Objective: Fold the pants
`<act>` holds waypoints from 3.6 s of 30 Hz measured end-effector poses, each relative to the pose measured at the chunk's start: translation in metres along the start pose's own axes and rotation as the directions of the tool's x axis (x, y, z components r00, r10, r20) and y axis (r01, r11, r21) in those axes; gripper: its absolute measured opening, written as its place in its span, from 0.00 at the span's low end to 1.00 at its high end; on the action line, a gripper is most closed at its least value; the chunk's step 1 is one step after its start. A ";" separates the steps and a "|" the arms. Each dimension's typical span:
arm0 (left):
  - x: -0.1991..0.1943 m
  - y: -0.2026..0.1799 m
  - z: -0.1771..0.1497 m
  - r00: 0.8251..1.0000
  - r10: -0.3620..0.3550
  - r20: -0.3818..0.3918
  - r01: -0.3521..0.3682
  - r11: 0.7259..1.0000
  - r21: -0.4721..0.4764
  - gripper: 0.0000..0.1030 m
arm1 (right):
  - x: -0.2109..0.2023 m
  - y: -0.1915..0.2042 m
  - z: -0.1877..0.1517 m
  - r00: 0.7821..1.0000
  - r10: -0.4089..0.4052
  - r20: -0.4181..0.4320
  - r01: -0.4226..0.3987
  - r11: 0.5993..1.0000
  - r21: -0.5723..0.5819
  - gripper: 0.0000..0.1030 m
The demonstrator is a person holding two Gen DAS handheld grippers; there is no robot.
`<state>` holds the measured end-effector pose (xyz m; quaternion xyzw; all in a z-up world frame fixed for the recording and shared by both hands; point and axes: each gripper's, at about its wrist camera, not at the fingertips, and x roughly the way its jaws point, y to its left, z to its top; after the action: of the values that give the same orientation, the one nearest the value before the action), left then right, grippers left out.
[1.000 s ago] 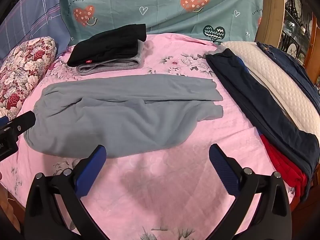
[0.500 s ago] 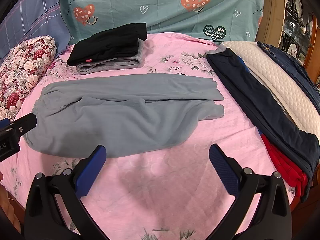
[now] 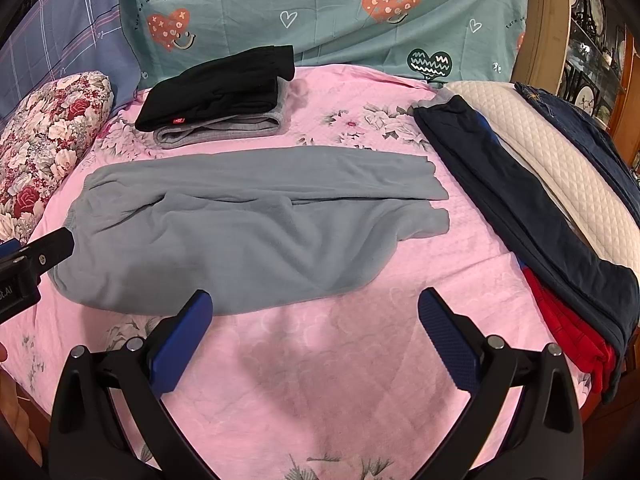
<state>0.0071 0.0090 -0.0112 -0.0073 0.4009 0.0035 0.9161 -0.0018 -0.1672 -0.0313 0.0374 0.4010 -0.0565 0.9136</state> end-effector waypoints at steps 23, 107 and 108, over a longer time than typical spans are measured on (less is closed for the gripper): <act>0.001 0.003 -0.002 1.000 0.002 -0.002 -0.002 1.000 -0.006 0.98 | 0.001 0.002 -0.002 1.000 -0.003 -0.001 0.003 1.000 0.006 0.99; 0.142 0.219 -0.016 0.982 -0.144 -0.119 0.069 0.869 -0.490 0.08 | 0.169 -0.178 0.057 0.936 0.130 -0.327 -0.082 0.984 0.156 0.62; 0.142 0.218 -0.015 0.983 -0.141 -0.121 0.065 0.870 -0.489 0.08 | 0.171 -0.176 0.059 0.937 0.141 -0.320 -0.096 0.984 0.152 0.61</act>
<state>0.0896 0.2272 -0.1284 -0.2571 0.4553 0.0538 0.8507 0.1323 -0.3609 -0.1217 0.1316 0.5402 -0.0207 0.8309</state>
